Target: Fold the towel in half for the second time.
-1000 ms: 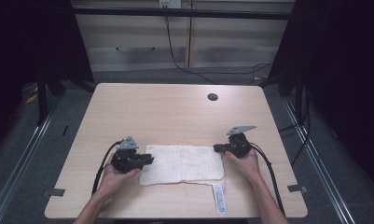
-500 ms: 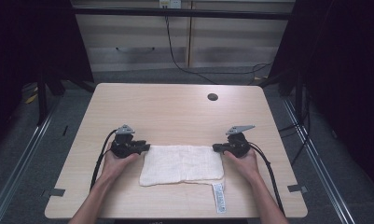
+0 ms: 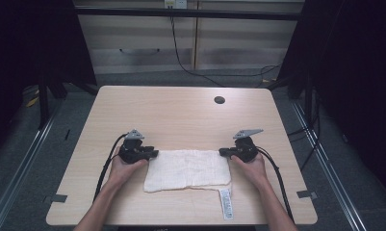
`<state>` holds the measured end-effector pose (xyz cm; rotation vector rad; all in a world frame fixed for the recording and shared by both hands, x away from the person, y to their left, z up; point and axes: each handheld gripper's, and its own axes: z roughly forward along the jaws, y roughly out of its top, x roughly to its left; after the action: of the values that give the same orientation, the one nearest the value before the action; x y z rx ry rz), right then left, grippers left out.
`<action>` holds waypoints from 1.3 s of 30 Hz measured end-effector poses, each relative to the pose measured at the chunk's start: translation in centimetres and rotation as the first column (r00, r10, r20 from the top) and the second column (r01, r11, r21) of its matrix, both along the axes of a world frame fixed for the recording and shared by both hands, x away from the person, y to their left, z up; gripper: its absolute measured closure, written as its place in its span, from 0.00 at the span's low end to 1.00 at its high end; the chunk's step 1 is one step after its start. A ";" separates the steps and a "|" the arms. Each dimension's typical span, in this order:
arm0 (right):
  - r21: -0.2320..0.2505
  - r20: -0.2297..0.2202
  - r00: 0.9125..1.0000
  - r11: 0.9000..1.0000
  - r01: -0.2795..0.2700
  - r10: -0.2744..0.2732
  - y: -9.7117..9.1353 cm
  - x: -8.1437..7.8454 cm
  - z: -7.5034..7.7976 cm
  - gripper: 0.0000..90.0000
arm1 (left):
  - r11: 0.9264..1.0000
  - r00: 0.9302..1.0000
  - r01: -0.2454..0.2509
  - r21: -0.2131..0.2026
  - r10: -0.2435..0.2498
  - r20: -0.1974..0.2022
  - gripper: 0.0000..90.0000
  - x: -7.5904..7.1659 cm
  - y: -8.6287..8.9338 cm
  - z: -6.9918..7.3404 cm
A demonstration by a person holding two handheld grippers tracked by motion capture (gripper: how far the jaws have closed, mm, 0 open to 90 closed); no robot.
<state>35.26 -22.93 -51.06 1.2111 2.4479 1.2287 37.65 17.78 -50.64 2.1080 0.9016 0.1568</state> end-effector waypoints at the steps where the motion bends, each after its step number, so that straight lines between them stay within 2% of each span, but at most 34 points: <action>1: 0.000 0.002 1.000 1.000 -0.001 0.001 0.0 0.0 0.0 0.97 | 1.000 1.000 0.000 0.001 0.000 -0.001 0.77 0.0 0.0 0.0; 5: 0.000 0.002 1.000 1.000 0.000 0.000 0.0 0.0 0.0 0.97 | 0.999 1.000 0.029 0.016 -0.029 -0.003 0.92 -0.3 -0.1 0.0; 7: 0.002 -0.003 1.000 1.000 0.003 -0.003 0.0 0.0 0.0 0.97 | 0.999 0.999 0.035 0.024 -0.034 -0.001 0.95 -0.5 -0.3 0.1; 15: 0.018 -0.002 1.000 1.000 0.010 -0.010 0.1 -0.2 0.3 0.97 | 0.998 0.998 0.059 0.010 -0.059 -0.009 0.95 -0.8 -0.2 0.1; 20: 0.039 0.030 1.000 0.999 0.005 -0.006 0.0 -0.5 1.2 0.97 | 0.999 0.999 0.048 0.005 -0.047 -0.009 0.95 -0.7 0.1 0.0; 25: 0.078 0.062 0.998 0.997 -0.002 -0.003 -0.2 -1.1 2.4 0.97 | 0.999 0.999 0.049 0.012 -0.049 -0.008 0.95 -0.8 0.2 0.1; 31: 0.130 0.103 0.995 0.991 -0.003 -0.011 -0.2 -1.5 3.7 0.97 | 0.999 0.999 0.039 -0.004 -0.039 -0.020 0.95 -0.9 0.4 0.0; 39: 0.143 0.121 0.992 0.988 -0.048 0.031 -0.1 -2.4 4.7 0.97 | 1.000 0.999 0.031 0.000 -0.031 -0.022 0.96 -1.0 0.6 0.1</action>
<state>32.89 -22.98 -46.35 1.0933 2.3429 1.4694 36.63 18.40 -50.55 2.1268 0.8812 0.1177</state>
